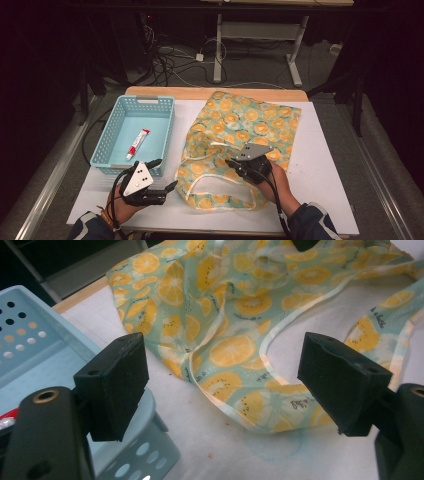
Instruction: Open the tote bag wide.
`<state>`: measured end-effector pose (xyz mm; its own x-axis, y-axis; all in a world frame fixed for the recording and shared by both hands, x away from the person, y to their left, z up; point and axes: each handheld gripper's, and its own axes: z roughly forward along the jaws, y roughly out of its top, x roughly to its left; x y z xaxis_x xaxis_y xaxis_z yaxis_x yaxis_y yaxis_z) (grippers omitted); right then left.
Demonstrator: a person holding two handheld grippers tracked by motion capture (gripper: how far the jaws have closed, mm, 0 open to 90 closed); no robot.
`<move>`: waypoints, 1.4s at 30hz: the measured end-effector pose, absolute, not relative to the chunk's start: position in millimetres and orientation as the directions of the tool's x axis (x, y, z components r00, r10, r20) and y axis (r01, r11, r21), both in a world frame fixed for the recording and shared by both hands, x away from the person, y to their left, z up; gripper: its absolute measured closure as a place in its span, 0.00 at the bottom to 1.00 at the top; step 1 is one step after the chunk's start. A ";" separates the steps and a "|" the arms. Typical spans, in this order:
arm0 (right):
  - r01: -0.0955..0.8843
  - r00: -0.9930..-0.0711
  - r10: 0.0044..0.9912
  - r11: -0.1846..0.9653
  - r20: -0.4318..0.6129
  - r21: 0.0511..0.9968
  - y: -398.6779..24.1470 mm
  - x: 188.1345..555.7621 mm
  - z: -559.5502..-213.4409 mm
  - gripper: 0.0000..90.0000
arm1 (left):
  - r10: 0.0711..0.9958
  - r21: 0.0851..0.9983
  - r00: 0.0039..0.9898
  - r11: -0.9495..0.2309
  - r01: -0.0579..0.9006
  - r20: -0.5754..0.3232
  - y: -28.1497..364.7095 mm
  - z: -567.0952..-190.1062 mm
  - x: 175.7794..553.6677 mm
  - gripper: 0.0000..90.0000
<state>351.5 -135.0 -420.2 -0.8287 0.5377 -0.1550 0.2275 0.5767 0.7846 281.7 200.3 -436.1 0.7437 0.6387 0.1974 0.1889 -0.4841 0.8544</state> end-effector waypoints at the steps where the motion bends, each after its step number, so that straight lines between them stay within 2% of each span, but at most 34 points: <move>1: 0.224 -0.825 0.543 0.564 -0.153 0.795 -134.8 353.0 -415.9 1.00 | 0.642 0.857 0.741 -0.478 0.190 0.194 201.3 -434.9 282.0 0.22; 12: 0.083 -0.776 0.580 0.485 -0.249 0.871 -128.8 362.3 -340.5 1.00 | 0.680 0.877 0.709 -0.441 0.192 0.186 216.3 -423.2 286.1 0.22; 18: 0.013 -0.741 0.606 0.444 -0.289 0.896 -135.2 354.4 -310.0 1.00 | 0.696 0.879 0.694 -0.433 0.199 0.186 221.7 -421.3 287.5 0.22; 25: -0.083 -0.681 0.651 0.386 -0.335 0.919 -145.4 336.3 -295.6 1.00 | 0.729 0.878 0.657 -0.428 0.217 0.192 232.1 -415.5 291.3 0.22; 35: -0.080 -0.688 0.641 0.400 -0.340 0.913 -140.9 335.3 -298.1 1.00 | 0.791 0.858 0.586 -0.416 0.301 0.177 257.0 -408.6 308.5 0.22; 42: -0.086 -0.686 0.641 0.398 -0.344 0.913 -139.3 338.1 -292.9 1.00 | 0.801 0.801 0.570 -0.457 0.386 0.183 270.9 -403.2 336.9 0.24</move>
<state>338.1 -139.3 -292.9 -0.6858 0.6414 -0.3438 -0.0858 0.3979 0.9134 336.9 270.9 -403.2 0.5702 0.8010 0.1826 0.3859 -0.4573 0.8012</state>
